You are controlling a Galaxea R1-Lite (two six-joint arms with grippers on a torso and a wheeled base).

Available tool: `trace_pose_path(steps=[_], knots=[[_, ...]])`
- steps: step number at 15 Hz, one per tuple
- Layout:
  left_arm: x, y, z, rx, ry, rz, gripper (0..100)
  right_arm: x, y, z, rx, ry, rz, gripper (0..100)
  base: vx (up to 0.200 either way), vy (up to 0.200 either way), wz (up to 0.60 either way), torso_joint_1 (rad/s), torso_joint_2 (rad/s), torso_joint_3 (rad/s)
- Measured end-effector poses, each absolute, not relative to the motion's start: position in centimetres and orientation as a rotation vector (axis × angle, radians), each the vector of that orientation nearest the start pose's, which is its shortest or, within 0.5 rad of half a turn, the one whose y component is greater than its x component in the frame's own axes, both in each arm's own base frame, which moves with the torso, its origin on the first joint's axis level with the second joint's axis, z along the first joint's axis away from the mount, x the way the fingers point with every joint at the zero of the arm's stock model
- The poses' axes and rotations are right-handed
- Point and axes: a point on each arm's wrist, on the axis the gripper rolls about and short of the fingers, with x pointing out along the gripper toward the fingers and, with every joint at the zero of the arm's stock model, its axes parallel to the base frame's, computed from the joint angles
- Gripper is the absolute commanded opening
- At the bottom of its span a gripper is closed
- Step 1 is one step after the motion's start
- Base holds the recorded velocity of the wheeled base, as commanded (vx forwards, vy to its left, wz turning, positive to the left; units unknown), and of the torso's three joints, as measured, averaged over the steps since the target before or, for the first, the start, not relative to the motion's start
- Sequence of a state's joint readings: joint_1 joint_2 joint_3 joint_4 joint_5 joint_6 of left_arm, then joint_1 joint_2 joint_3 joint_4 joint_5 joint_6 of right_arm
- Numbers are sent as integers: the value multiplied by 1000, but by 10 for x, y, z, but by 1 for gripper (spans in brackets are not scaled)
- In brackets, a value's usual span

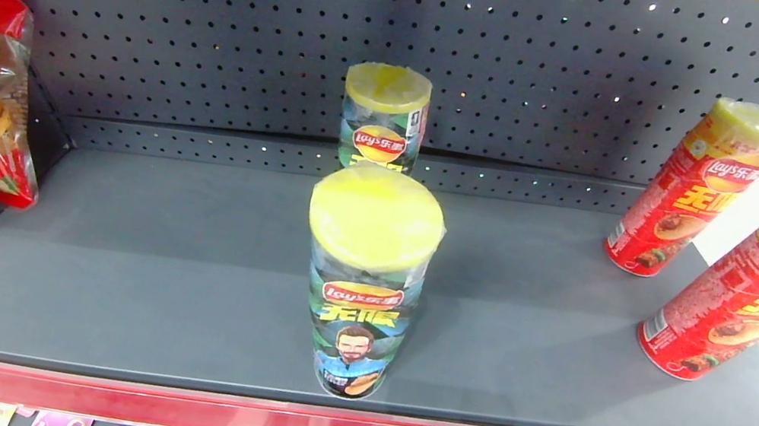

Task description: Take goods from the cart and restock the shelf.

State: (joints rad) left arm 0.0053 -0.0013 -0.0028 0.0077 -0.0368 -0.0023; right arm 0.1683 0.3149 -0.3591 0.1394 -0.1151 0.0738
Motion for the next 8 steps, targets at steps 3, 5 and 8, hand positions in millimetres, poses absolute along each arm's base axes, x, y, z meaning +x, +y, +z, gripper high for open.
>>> trace_pose_path(steps=[3, 5, 8], knots=[[-23, -1, 75, -2, 4, -31, 100, -20, -2, 136, 62, 96, 52, 100, 0, 0, 0, 0, 0, 0], [-23, -1, 75, -2, 4, -31, 100, -25, -2, 126, 52, 74, 43, 100, 0, 0, 0, 0, 0, 0], [-23, -1, 75, -3, 4, -31, 100, -26, -2, 109, 23, 76, 26, 100, 0, 0, 0, 0, 0, 0]])
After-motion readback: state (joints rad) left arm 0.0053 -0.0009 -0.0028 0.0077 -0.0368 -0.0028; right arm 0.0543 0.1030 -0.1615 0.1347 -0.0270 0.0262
